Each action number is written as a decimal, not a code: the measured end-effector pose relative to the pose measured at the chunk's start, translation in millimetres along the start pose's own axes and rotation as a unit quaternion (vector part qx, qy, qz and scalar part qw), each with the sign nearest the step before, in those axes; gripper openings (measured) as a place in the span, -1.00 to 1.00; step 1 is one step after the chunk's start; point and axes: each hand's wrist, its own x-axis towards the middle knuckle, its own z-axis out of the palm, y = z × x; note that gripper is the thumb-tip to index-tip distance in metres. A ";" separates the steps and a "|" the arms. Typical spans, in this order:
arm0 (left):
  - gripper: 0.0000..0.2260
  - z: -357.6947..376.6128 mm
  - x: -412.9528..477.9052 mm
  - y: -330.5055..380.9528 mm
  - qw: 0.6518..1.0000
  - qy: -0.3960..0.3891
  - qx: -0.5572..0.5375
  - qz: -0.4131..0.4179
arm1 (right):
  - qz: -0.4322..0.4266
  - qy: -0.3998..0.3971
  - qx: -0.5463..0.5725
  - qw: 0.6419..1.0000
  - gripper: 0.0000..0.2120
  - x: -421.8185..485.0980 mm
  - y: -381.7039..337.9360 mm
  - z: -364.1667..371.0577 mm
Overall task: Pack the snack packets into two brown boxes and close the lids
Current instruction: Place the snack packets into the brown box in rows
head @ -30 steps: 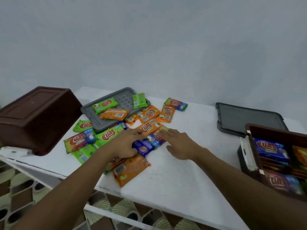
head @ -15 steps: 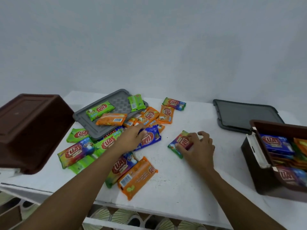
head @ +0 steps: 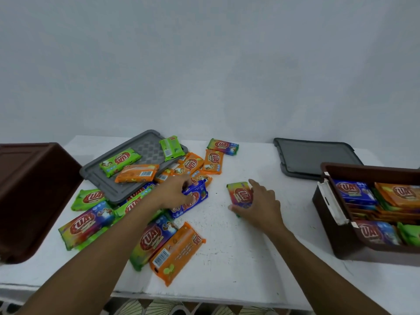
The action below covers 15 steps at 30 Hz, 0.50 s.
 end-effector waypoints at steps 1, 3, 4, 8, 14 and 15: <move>-0.77 -1.0 1.1 3.6 1.000 0.007 -0.005 0.005 | -0.004 -0.007 -0.032 0.999 -0.03 -0.3 -3.7 0.0; -0.75 -4.9 2.7 10.0 0.998 0.025 -0.060 0.004 | -0.005 -0.023 -0.041 0.999 -0.05 1.5 -11.2 -3.3; -0.74 -7.0 2.7 12.7 0.994 0.032 -0.106 -0.004 | 0.001 -0.039 -0.036 0.999 -0.05 2.5 -14.9 -6.4; -0.65 -13.7 0.7 25.6 0.972 0.060 -0.227 -0.022 | -0.011 -0.095 -0.059 0.994 -0.08 7.9 -26.0 -27.4; -0.68 -12.3 2.1 39.8 0.971 0.070 -0.229 -0.017 | -0.075 -0.123 -0.051 0.988 -0.17 12.4 -34.1 -89.1; -0.67 -12.1 2.5 46.0 0.971 0.061 -0.232 -0.018 | -0.090 -0.122 -0.041 0.988 -0.21 10.9 -33.8 -101.8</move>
